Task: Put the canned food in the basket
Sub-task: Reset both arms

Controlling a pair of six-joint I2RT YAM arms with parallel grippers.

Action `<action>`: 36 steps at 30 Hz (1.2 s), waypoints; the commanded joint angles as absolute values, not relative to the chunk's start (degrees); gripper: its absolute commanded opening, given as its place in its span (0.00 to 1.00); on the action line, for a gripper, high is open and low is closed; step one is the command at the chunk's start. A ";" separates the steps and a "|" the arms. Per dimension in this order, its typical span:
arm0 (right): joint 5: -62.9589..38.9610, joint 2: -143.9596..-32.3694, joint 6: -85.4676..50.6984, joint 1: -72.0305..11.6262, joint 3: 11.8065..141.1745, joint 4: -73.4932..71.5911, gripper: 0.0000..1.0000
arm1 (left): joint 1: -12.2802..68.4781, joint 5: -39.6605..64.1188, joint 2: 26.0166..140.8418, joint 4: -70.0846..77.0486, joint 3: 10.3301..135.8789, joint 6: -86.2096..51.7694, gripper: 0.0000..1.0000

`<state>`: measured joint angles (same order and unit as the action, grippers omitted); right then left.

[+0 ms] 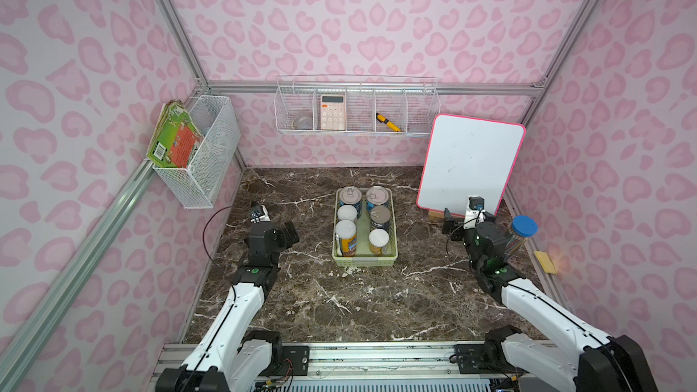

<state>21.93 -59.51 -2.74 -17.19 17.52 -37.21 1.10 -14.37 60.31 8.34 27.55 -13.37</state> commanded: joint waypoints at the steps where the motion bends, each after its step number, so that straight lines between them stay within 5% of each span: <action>1: 28.32 -61.16 0.37 -13.77 10.89 -62.60 0.99 | -0.54 -17.53 65.76 22.18 27.93 -8.38 0.99; 5: 23.94 -63.89 -0.05 -9.40 6.17 -65.19 0.99 | -1.24 -16.49 72.87 32.95 24.77 -5.45 0.99; 13: 14.07 -93.64 -3.66 -1.67 -0.93 -107.36 1.00 | -2.09 -13.58 89.83 55.56 20.89 -3.04 0.99; 17: 16.14 -86.94 -5.93 -1.42 5.97 -84.34 1.00 | -4.53 -8.24 90.06 49.42 23.89 -4.13 0.99; 36: 15.47 -89.80 -3.96 -1.95 9.68 -81.88 1.00 | -5.80 -5.75 89.40 46.82 24.72 -4.97 0.99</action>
<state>14.87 -89.76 -4.40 -1.85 9.41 -81.52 -5.72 -6.26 89.62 46.61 24.67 -4.58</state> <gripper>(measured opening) 0.998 0.994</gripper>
